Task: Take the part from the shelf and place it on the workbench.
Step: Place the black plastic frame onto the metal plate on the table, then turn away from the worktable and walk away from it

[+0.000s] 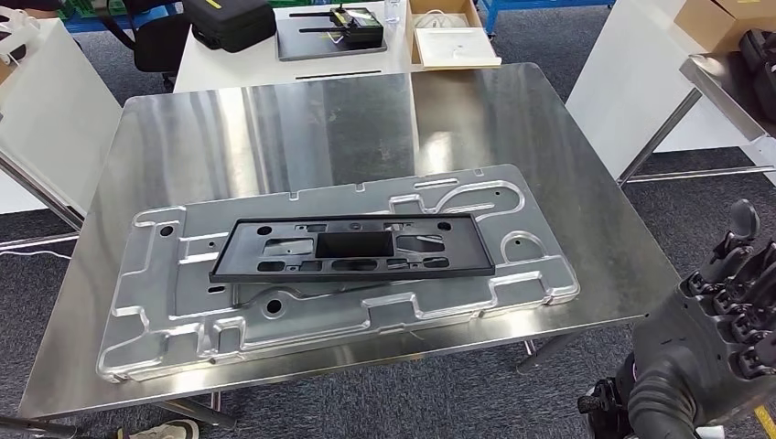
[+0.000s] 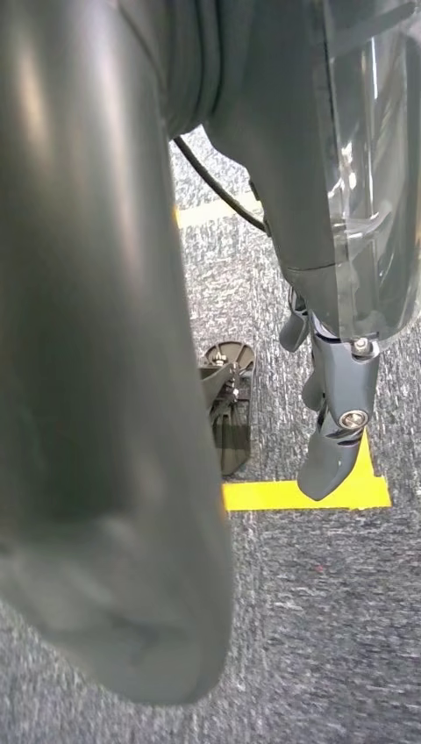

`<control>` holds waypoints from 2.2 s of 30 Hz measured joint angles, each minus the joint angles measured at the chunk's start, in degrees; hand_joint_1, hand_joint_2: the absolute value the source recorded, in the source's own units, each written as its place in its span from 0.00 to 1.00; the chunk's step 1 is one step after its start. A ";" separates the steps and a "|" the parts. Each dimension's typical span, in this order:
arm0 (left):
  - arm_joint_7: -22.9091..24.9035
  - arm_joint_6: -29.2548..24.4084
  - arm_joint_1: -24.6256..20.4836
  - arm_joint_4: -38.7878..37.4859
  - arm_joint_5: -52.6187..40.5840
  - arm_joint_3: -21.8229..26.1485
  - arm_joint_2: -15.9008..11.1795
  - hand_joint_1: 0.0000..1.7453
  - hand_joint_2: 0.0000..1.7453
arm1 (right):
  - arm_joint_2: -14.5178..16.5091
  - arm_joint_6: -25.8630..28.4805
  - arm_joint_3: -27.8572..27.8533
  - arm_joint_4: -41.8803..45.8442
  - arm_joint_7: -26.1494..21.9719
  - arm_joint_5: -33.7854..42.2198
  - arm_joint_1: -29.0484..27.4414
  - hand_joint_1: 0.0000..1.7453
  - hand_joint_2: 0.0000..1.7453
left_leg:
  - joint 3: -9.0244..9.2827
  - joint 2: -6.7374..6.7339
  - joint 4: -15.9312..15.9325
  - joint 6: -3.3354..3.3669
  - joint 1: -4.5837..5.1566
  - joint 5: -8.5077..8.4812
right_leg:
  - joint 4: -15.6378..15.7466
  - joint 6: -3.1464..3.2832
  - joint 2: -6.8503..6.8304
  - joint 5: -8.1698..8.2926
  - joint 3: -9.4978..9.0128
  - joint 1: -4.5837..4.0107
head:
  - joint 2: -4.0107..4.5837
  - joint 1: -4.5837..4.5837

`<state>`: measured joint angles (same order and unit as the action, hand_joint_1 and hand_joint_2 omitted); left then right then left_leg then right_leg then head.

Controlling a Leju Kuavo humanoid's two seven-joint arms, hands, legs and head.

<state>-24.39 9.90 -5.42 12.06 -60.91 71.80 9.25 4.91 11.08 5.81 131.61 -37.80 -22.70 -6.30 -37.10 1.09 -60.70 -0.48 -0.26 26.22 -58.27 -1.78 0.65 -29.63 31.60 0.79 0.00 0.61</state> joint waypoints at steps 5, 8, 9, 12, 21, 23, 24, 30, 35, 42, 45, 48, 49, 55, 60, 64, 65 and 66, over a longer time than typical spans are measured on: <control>-0.09 -0.39 0.14 0.08 0.73 0.92 0.00 0.00 0.00 | 0.18 -0.47 -0.01 0.28 -0.25 -0.18 -1.49 0.00 0.00 | 0.11 -0.02 0.00 0.69 0.36 0.19 | 0.19 -0.66 0.01 -0.07 -0.22 0.45 | 0.00 0.00; -0.24 -0.46 0.16 0.09 1.03 1.16 0.03 0.00 0.00 | 0.21 -0.69 -0.14 0.35 -0.36 0.45 -2.08 0.00 0.00 | 0.80 -0.36 0.97 1.46 -0.25 -0.36 | -2.23 -1.05 -0.03 -2.22 0.46 0.43 | 0.00 0.06; -0.26 -0.46 0.16 0.09 1.09 1.29 0.04 0.00 0.00 | 0.21 -0.72 -0.26 0.38 -0.41 0.61 -2.24 0.00 0.00 | 0.98 -0.49 1.19 1.58 -0.38 -0.45 | -4.97 -1.09 -0.04 -4.06 1.61 0.44 | 0.00 0.09; -0.25 -0.47 0.21 0.09 1.11 1.68 0.05 0.00 0.00 | 0.20 -0.70 -0.79 0.38 -0.51 0.78 -2.64 0.00 0.00 | 1.00 -0.72 1.26 1.60 -0.48 -0.49 | -13.87 -1.25 -0.05 -8.03 5.53 0.55 | 0.00 0.11; -0.25 -0.43 0.51 0.20 1.06 2.27 0.12 0.00 0.00 | 0.63 -1.39 -12.34 -0.20 -1.41 7.07 -4.45 0.00 0.00 | 0.60 -0.35 0.76 -1.52 -1.16 -1.41 | -0.14 -0.05 0.25 -0.98 -1.83 0.81 | 0.00 0.06; -0.25 -0.43 0.76 0.20 0.98 2.34 0.11 0.00 0.00 | 1.89 -4.91 -18.70 -1.34 -1.85 9.70 -4.72 0.00 0.00 | 0.05 -0.50 -0.78 -1.99 -1.41 0.54 | -0.05 0.96 0.11 -0.27 -1.23 0.87 | 0.00 0.05; -0.25 -0.43 0.81 0.20 0.91 2.36 0.11 0.00 0.00 | 2.77 -6.51 -22.15 -2.13 -1.96 10.42 -4.73 0.00 0.00 | -0.65 -0.59 -3.20 -2.05 -1.43 2.83 | 0.01 1.33 -0.01 0.11 -0.85 0.93 | 0.00 0.05; -0.33 -0.43 0.82 0.22 0.69 2.36 0.14 0.00 0.00 | 6.65 -11.36 -35.90 -5.95 -2.09 12.01 -4.60 0.00 0.00 | 1.54 -0.65 -11.16 -1.86 -0.99 8.10 | -0.19 1.48 -0.38 1.85 1.45 0.59 | 0.00 0.04; -0.40 -0.56 0.72 0.43 0.69 2.38 0.13 0.00 0.00 | 8.85 -12.81 -43.39 -8.29 -2.01 12.86 -4.18 0.00 0.00 | 9.93 -0.42 2.30 -1.00 -0.38 5.62 | -0.50 0.00 -0.38 3.03 2.01 0.36 | 0.00 0.05; -0.42 -0.89 0.71 0.73 0.73 2.45 0.07 0.00 0.00 | 10.47 -14.16 -49.34 -11.60 -1.86 12.96 -4.11 0.00 0.00 | 6.48 -1.11 2.33 1.66 -0.13 2.83 | -13.21 -1.35 -0.36 -6.41 6.56 0.71 | 0.00 0.06; -0.44 -0.89 0.70 0.73 0.69 2.45 0.07 0.00 0.00 | 10.94 -14.64 -50.46 -12.72 -1.64 12.82 -4.11 0.00 0.00 | 4.74 -1.35 2.00 1.59 0.02 1.76 | -14.42 -1.34 -0.36 -5.30 4.60 0.70 | 0.00 0.06; -0.48 -0.89 0.64 0.73 0.69 2.45 0.07 0.00 0.00 | 11.30 -15.41 -51.12 -13.38 -1.11 12.37 -4.05 0.00 0.00 | 3.52 -1.36 1.52 0.98 0.15 0.87 | -2.93 -0.96 -0.36 -1.86 -3.33 0.50 | 0.00 0.06; -0.50 -0.89 0.60 0.73 0.69 2.45 0.07 0.00 0.00 | 11.44 -15.63 -51.29 -13.55 -0.96 12.17 -4.04 0.00 0.00 | 3.26 -1.35 1.39 0.66 0.21 0.55 | -0.34 -0.78 -0.35 -1.83 -4.83 0.36 | 0.00 0.05; -0.51 -0.96 0.63 0.73 0.75 2.65 0.07 0.00 0.00 | 12.63 -16.53 -51.74 -14.93 0.91 10.12 -4.07 0.00 0.00 | 0.98 -1.23 -2.78 -1.16 -0.11 4.08 | 1.44 1.61 -0.63 -0.14 -2.82 0.50 | 0.00 -0.01; -0.42 -0.96 0.60 0.72 0.76 2.97 0.07 0.00 0.00 | 13.41 -16.98 -52.56 -16.91 2.80 8.27 -4.03 0.00 0.00 | 1.13 -1.24 -13.54 -1.69 -0.52 8.81 | 0.97 1.74 -0.74 2.32 0.65 0.48 | 0.00 -0.05; -0.42 -0.96 0.34 0.73 0.76 3.25 0.08 0.00 0.00 | 14.01 -17.55 -54.78 -19.52 4.09 6.56 -3.71 0.00 0.00 | 10.49 -1.05 -0.04 -1.93 -0.95 5.88 | -0.39 0.60 -0.75 3.69 3.11 0.54 | 0.00 -0.06; -0.41 -0.96 0.29 0.73 0.76 3.27 0.09 0.00 0.00 | 14.11 -17.82 -55.44 -20.26 4.43 6.05 -3.44 0.00 0.00 | 11.42 -0.89 1.93 -1.84 -0.88 6.46 | -0.59 0.23 -0.76 4.13 3.43 0.46 | 0.00 -0.05; -0.40 -0.96 0.29 0.73 0.77 3.29 0.09 0.00 0.00 | 14.22 -18.07 -56.09 -21.07 4.69 5.62 -3.17 0.00 0.00 | 11.45 -0.74 2.58 -1.60 -0.69 6.70 | -0.64 -0.14 -0.76 4.62 3.66 0.44 | 0.00 -0.05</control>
<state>-24.79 8.94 -5.13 12.79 -60.14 75.10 9.33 19.12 -7.00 -50.28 110.54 -33.11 -17.08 -9.48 -25.66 0.35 -58.12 -2.08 -0.94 32.92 -58.91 -1.92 -0.11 -25.01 35.26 1.23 0.00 0.56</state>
